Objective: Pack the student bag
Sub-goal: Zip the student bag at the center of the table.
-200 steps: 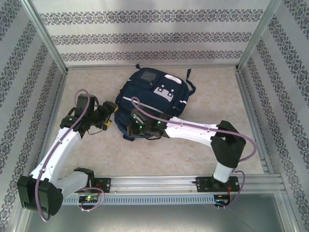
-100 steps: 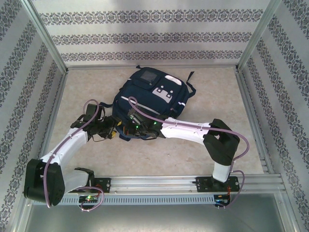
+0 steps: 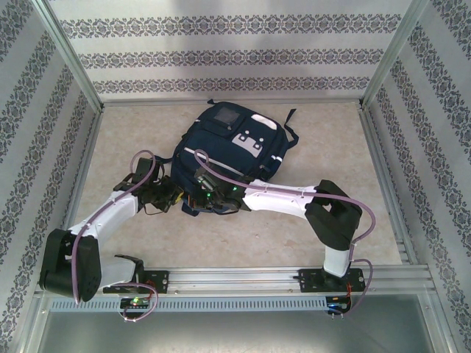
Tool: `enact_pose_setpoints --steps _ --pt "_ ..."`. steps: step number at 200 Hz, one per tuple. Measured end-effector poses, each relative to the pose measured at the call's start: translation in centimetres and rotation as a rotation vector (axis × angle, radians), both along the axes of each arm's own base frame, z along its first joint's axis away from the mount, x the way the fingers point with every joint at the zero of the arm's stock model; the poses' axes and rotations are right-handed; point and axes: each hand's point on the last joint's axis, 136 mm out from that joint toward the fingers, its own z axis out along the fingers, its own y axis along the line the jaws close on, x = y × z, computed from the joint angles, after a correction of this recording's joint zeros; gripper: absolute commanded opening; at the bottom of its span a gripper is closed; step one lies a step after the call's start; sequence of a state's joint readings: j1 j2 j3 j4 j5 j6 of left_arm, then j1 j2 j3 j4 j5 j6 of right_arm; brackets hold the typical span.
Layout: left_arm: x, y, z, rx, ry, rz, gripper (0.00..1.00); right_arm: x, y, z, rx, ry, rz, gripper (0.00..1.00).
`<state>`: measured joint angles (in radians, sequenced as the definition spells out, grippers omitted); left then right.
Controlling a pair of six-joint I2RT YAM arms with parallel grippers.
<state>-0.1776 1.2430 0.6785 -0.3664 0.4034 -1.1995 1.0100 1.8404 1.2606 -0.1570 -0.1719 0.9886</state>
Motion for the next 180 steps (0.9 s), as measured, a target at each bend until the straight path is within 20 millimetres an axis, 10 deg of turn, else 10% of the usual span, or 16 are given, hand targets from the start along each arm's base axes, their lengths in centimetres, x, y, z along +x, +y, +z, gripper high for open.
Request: enact_pose_setpoints --steps 180 --pt "-0.4 1.1 0.9 0.041 -0.008 0.013 0.00 -1.6 -6.2 -1.3 -0.133 -0.087 -0.008 0.00"
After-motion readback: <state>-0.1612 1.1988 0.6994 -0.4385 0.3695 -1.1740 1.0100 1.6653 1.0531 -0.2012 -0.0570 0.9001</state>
